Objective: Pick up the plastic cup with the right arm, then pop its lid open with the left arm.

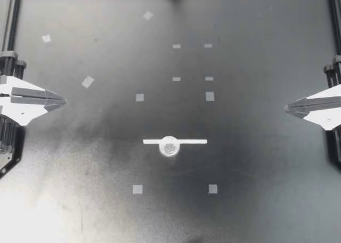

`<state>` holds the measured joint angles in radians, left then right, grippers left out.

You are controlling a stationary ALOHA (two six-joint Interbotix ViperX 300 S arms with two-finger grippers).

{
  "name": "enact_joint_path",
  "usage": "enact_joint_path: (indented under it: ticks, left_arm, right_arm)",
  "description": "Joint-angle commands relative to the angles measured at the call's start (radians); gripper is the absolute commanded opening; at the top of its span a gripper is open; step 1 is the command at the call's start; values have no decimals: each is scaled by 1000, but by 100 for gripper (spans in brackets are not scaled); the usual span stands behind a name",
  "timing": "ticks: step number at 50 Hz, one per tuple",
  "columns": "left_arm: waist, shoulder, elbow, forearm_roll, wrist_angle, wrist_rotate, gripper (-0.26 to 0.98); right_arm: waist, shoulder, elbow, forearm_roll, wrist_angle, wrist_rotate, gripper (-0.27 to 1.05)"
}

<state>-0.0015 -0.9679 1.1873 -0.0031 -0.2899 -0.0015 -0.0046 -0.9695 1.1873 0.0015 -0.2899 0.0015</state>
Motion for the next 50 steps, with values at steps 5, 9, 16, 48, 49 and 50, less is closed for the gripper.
enact_joint_path:
  ticks: [5, 9, 16, 48, 49, 50]
  left_arm:
    - [-8, 0, 63, 0, -14, -2, 2]
    - [-8, 5, 86, -5, -15, -5, 2]
    - [-8, 43, 58, -20, -9, -5, 2]
    - [-8, 655, -147, -20, -202, 0, 2]
    - [-8, 676, -153, -20, -209, 0, 2]
    - [-8, 690, -158, -20, -212, 0, 2]
  right_arm:
    - [6, 8, 25, -2, 17, 0, -4]
    - [5, 15, 52, 3, 44, 12, -9]
    - [6, 28, 55, 8, 118, 67, -9]
    - [46, 497, -28, 8, -92, 160, 11]
    - [46, 520, -29, 8, -110, 160, 15]
    - [46, 535, -29, 8, -121, 160, 17]
